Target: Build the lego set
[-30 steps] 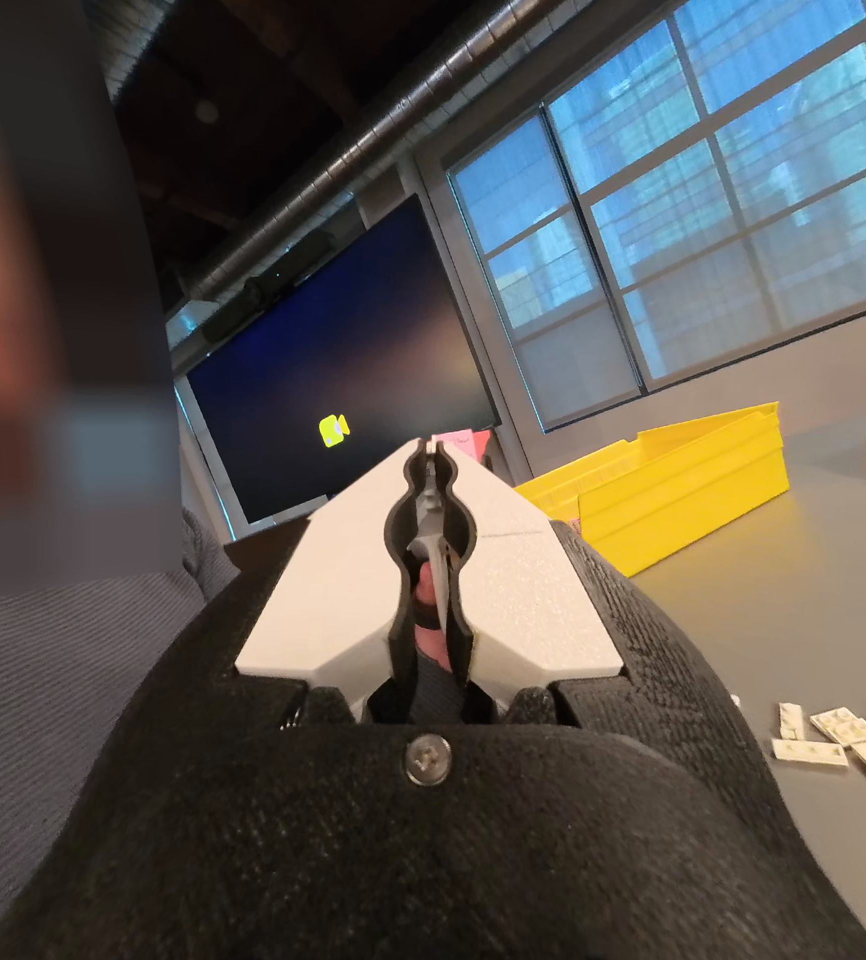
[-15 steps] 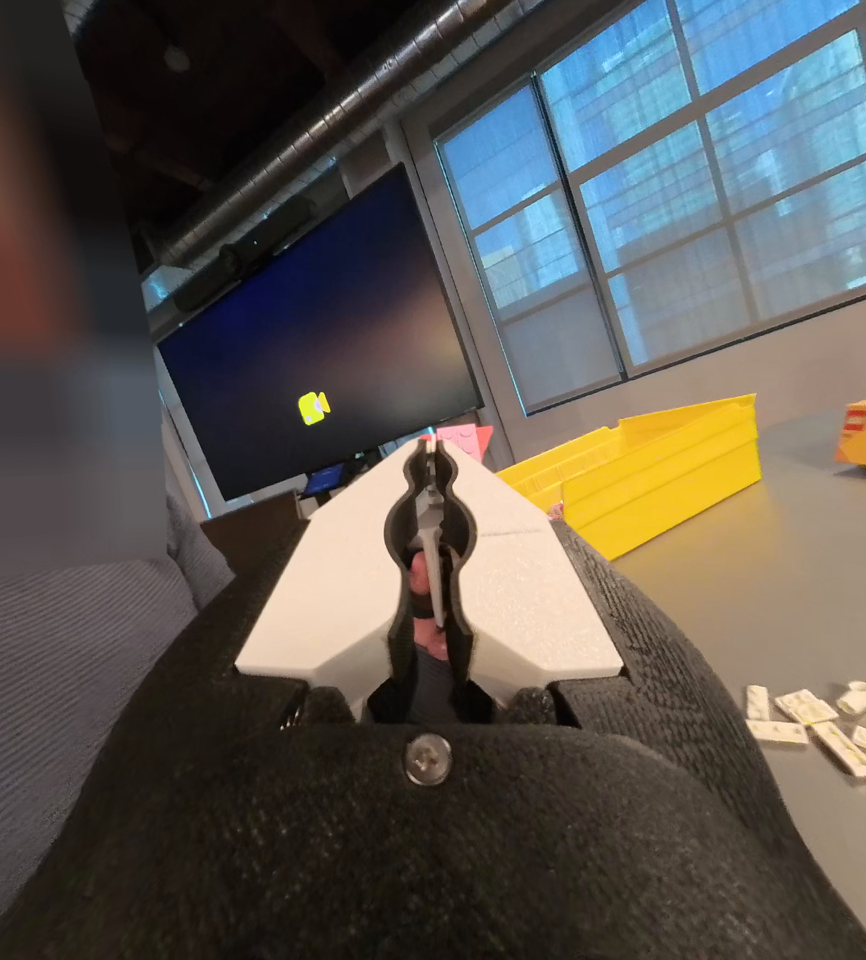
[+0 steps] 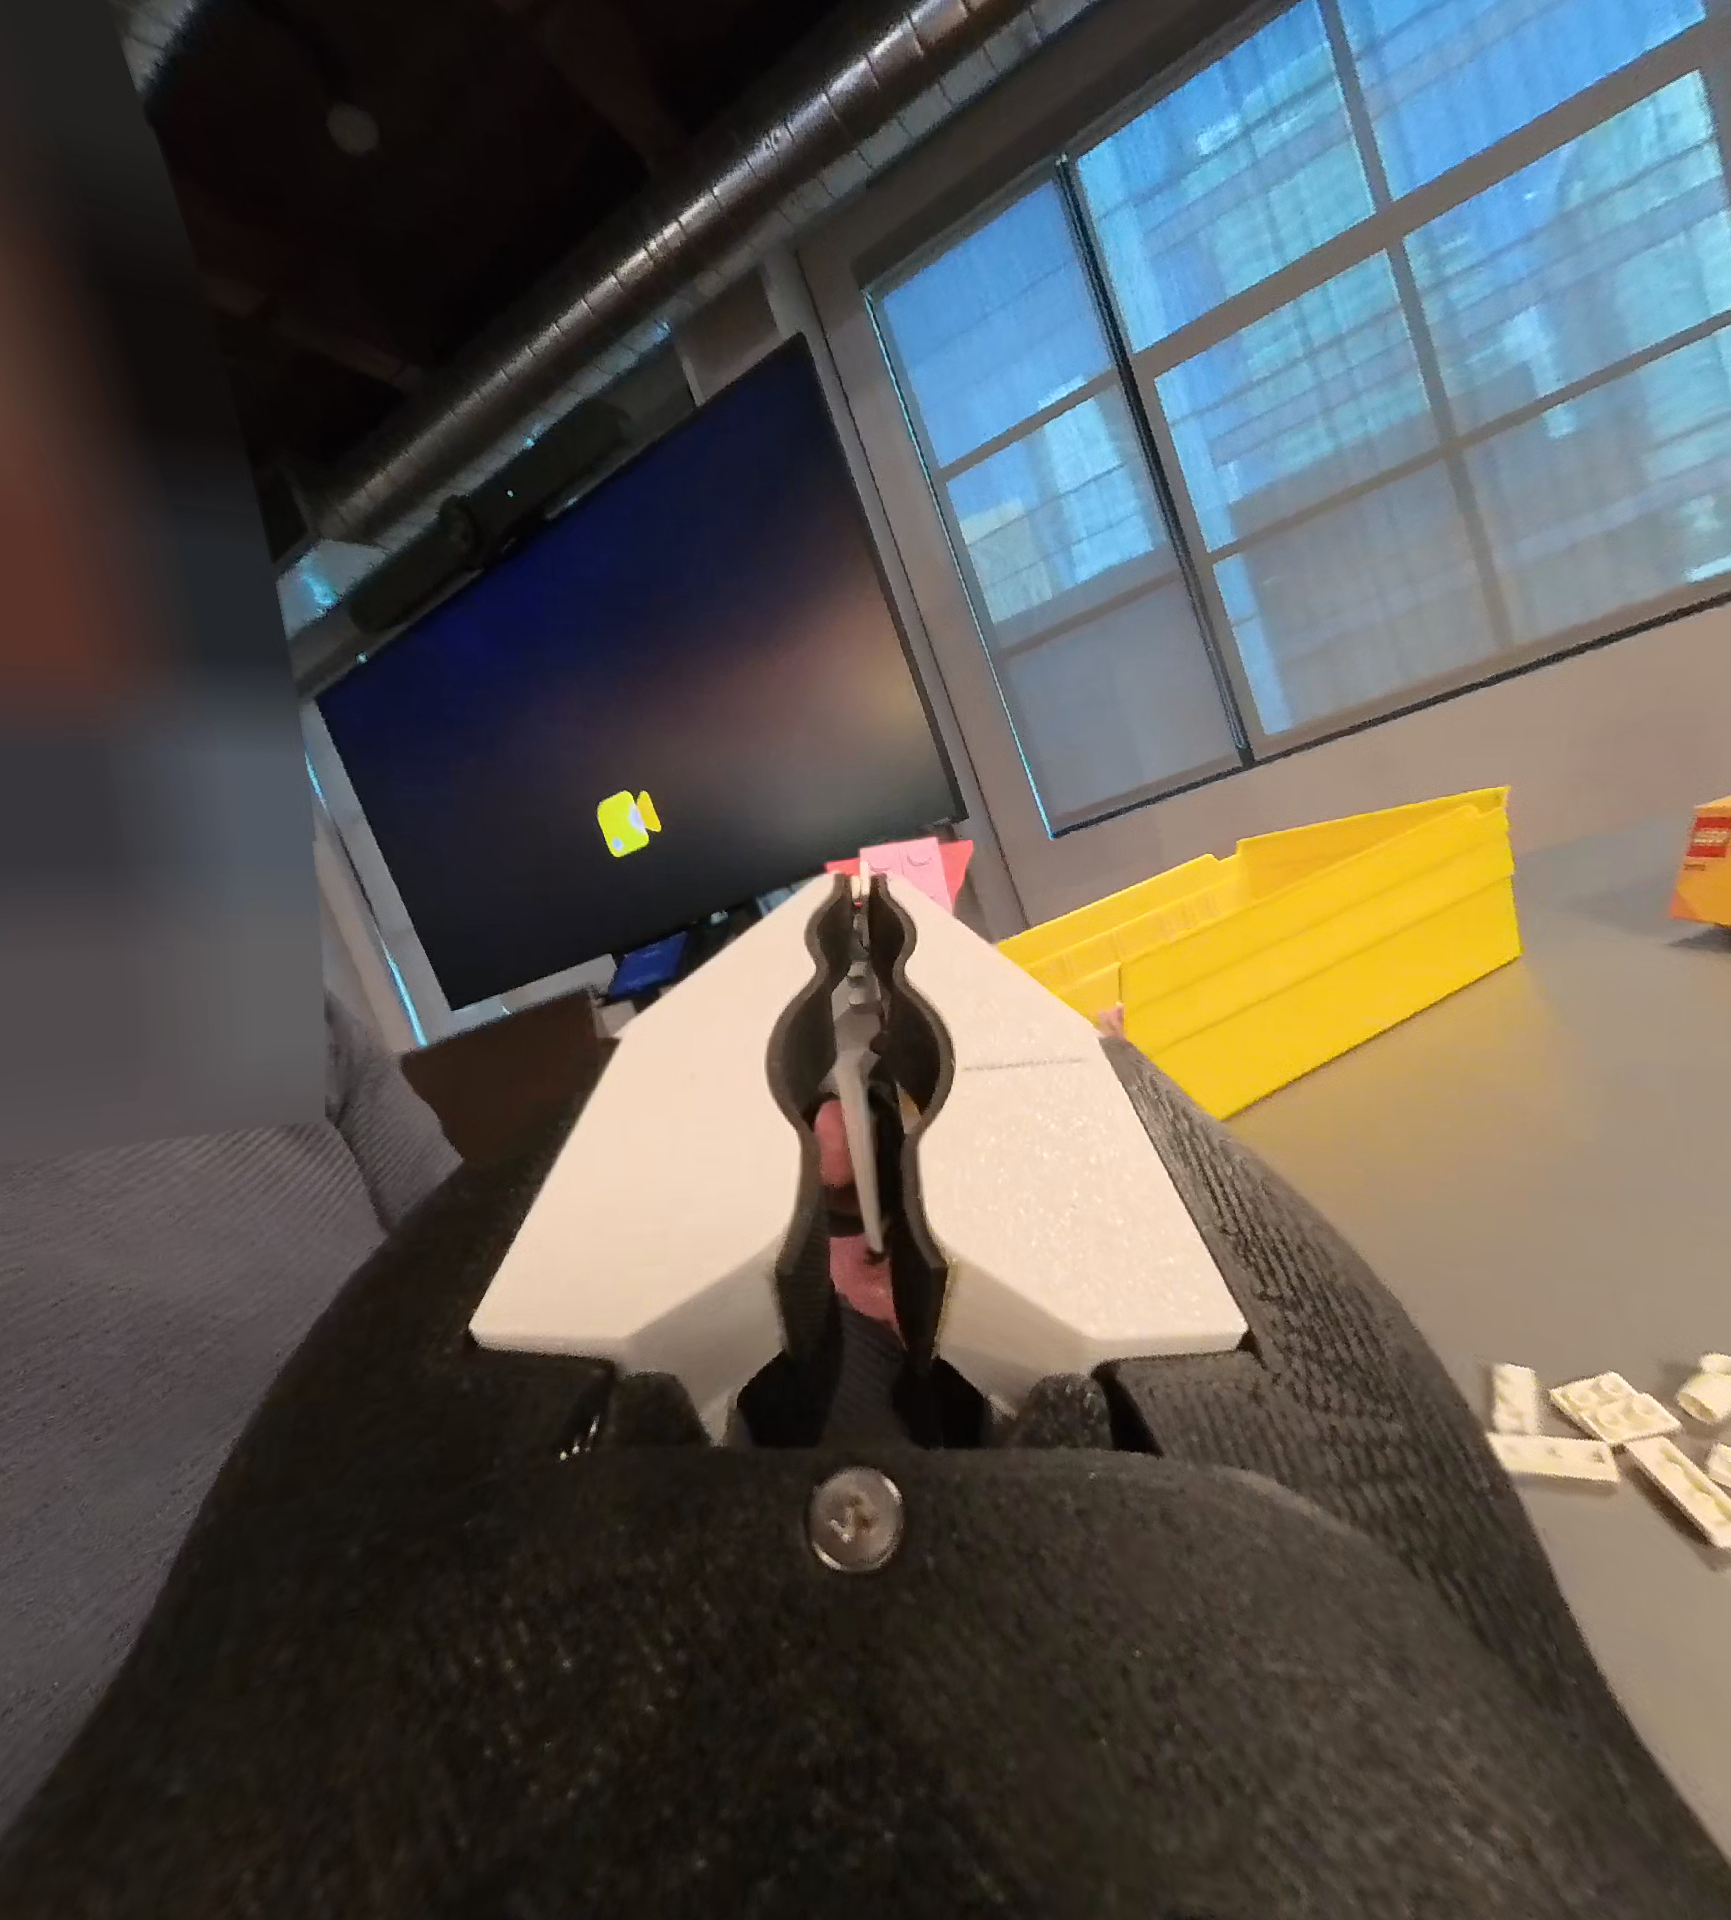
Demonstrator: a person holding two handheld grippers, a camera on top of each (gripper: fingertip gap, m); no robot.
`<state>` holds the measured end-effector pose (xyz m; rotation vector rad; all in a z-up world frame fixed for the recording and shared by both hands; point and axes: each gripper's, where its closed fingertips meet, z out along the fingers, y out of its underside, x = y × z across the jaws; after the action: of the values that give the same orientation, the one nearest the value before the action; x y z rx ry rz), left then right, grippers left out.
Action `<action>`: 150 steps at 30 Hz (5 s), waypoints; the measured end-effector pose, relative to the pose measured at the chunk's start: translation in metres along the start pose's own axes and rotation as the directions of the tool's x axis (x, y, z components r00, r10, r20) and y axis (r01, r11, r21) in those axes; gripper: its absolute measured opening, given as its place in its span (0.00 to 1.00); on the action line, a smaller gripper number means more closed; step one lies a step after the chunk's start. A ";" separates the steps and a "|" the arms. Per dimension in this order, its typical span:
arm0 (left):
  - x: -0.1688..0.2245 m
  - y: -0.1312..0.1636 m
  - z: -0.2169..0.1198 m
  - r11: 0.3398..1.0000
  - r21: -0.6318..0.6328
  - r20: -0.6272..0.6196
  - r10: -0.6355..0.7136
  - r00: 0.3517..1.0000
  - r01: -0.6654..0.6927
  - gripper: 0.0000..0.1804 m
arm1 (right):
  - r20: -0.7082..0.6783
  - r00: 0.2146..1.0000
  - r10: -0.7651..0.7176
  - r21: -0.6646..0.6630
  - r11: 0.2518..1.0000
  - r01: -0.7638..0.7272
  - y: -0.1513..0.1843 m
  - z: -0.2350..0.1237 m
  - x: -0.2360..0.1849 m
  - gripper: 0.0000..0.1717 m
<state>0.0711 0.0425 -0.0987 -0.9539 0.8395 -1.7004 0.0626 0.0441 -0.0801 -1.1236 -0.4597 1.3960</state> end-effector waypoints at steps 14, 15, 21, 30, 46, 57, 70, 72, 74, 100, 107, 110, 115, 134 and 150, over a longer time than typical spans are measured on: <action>-0.005 -0.010 -0.005 0.995 0.087 0.012 -0.051 0.999 0.050 0.08 | -0.038 0.999 -0.037 0.141 0.989 0.042 -0.001 0.008 0.004 0.01; -0.005 -0.011 -0.005 0.993 0.098 0.009 -0.063 0.998 0.062 0.08 | -0.057 0.996 -0.065 0.152 0.986 0.072 -0.001 0.009 0.004 0.01; -0.007 -0.015 -0.007 0.988 0.126 0.000 -0.091 0.996 0.090 0.08 | -0.100 0.990 -0.099 0.208 0.971 0.118 -0.002 0.011 0.005 0.01; -0.003 -0.013 -0.004 0.994 0.090 -0.019 -0.063 0.998 0.065 0.08 | -0.098 0.981 -0.166 0.090 0.980 0.175 -0.003 0.009 0.001 0.01; 0.001 -0.006 -0.002 0.995 0.026 -0.064 -0.096 0.993 0.097 0.08 | -0.113 0.961 -0.252 -0.087 0.966 0.243 -0.001 -0.001 0.001 0.05; 0.001 -0.004 -0.002 0.995 0.017 -0.066 -0.094 0.993 0.095 0.08 | -0.082 0.966 -0.244 -0.140 0.963 0.232 0.005 -0.004 0.000 0.03; 0.003 -0.001 0.000 0.997 -0.001 -0.070 -0.078 0.995 0.078 0.08 | -0.085 0.962 -0.259 -0.137 0.959 0.247 0.004 -0.004 -0.001 0.05; 0.003 -0.001 -0.001 0.997 -0.004 -0.070 -0.082 0.994 0.082 0.08 | -0.082 0.964 -0.254 -0.142 0.960 0.241 0.004 -0.005 -0.001 0.04; 0.004 0.000 -0.001 0.997 -0.005 -0.072 -0.083 0.994 0.083 0.08 | -0.074 0.968 -0.241 -0.144 0.963 0.229 0.005 -0.005 -0.001 0.04; 0.004 0.017 0.004 0.993 -0.110 -0.049 -0.042 0.998 0.037 0.08 | -0.063 0.939 -0.337 -0.246 0.917 0.313 0.004 -0.021 -0.006 0.07; 0.010 0.025 0.008 0.987 -0.155 -0.086 -0.053 0.995 0.039 0.09 | -0.030 0.945 -0.325 -0.265 0.914 0.306 0.010 -0.020 -0.010 0.05; 0.010 0.024 0.007 0.988 -0.145 -0.086 -0.064 0.994 0.051 0.08 | -0.034 0.943 -0.331 -0.268 0.912 0.311 0.010 -0.020 -0.008 0.01; 0.010 0.023 0.007 0.988 -0.144 -0.087 -0.061 0.994 0.048 0.08 | -0.031 0.946 -0.323 -0.266 0.915 0.304 0.011 -0.021 -0.008 0.01; 0.010 0.024 0.007 0.988 -0.147 -0.093 -0.069 0.993 0.054 0.08 | -0.026 0.946 -0.322 -0.248 0.919 0.306 0.010 -0.018 -0.009 0.02; 0.008 0.030 0.008 0.982 -0.186 -0.060 -0.026 0.998 0.015 0.08 | -0.029 0.957 -0.289 -0.271 0.924 0.271 0.015 -0.022 -0.006 0.01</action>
<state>0.0885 0.0257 -0.1197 -1.0415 1.0477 -1.6985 0.0716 0.0277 -0.1005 -1.2612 -0.7442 1.0620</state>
